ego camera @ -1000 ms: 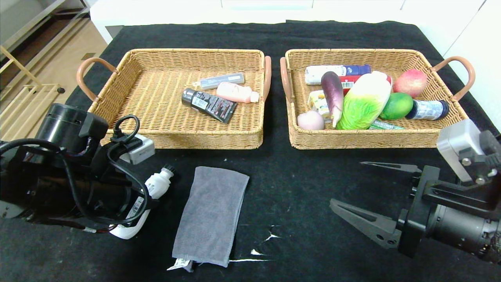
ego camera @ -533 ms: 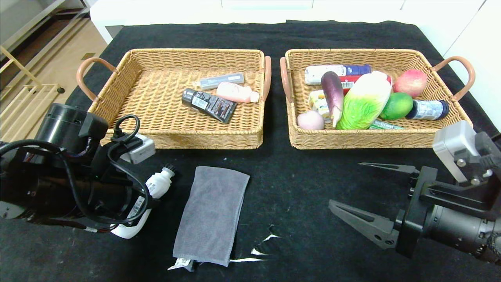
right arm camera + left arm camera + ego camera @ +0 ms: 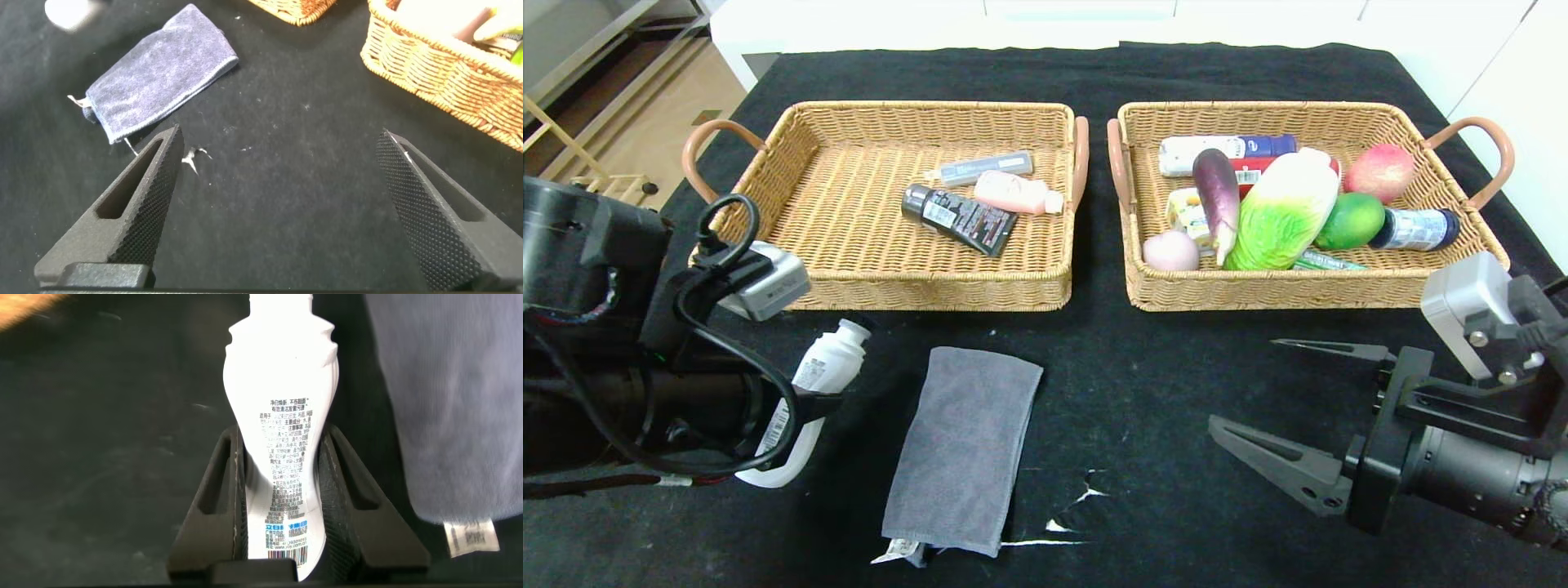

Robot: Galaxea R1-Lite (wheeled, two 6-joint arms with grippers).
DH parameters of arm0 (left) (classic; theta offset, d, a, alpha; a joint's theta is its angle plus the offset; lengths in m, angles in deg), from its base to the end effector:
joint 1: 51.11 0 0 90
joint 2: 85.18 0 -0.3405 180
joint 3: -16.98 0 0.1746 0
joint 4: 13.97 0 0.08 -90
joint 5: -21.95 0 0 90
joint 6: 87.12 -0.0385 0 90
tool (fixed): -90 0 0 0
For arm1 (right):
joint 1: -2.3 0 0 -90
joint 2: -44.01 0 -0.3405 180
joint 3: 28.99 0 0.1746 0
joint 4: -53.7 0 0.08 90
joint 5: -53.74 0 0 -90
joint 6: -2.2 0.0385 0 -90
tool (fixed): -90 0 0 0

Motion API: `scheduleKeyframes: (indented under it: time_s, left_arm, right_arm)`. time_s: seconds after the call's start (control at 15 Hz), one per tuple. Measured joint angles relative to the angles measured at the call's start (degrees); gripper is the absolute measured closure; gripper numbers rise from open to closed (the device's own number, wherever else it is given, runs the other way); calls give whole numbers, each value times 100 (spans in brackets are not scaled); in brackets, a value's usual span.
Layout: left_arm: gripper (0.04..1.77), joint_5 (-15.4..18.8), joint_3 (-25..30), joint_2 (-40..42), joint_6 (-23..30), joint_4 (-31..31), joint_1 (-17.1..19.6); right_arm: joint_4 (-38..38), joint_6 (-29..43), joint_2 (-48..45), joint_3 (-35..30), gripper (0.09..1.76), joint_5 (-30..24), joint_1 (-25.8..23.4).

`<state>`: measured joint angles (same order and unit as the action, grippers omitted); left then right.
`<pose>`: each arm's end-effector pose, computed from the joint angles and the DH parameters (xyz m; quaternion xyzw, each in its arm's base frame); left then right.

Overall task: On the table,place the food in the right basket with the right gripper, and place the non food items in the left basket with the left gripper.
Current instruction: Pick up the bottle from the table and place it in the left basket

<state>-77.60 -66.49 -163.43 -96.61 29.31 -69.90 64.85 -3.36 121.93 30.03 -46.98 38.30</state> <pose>0.1890 -0.0575 0.2765 0.1575 0.3088 -0.1020 0.9324 0.1662 0.1296 0.2605 -0.0592 0.0467 0.3983 0.9141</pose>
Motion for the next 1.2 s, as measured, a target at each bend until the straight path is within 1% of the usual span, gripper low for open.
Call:
scheduleKeyframes:
  time_s: [0.13,0.27,0.33,0.47,0.53,0.73,0.93,1.2]
  left_arm:
    - [123,-30,-176,52,189,-44,37]
    - [123,-17,-521,46,625,-118,65]
    - [123,-2,-694,30,749,-155,72]
    - [123,5,-990,-22,816,-194,100]
    - [123,-13,-1133,-80,892,-311,139]
    - [123,-4,-1428,-347,1151,-1081,317]
    - [123,35,-1751,-636,1184,-1334,467]
    - [123,-9,-2088,-1069,1211,-1876,571]
  right_arm:
    - [0,-2,-2,0,14,0,0]
    - [0,-2,-4,2,14,0,-4]
    - [0,-2,-4,5,14,0,-4]
    - [0,-4,-11,6,14,0,-6]
    - [0,-6,-15,6,14,0,-4]
    - [2,-4,-30,11,14,0,-6]
    - [44,-2,-48,11,14,0,-9]
    - [129,11,-52,-2,14,0,-9]
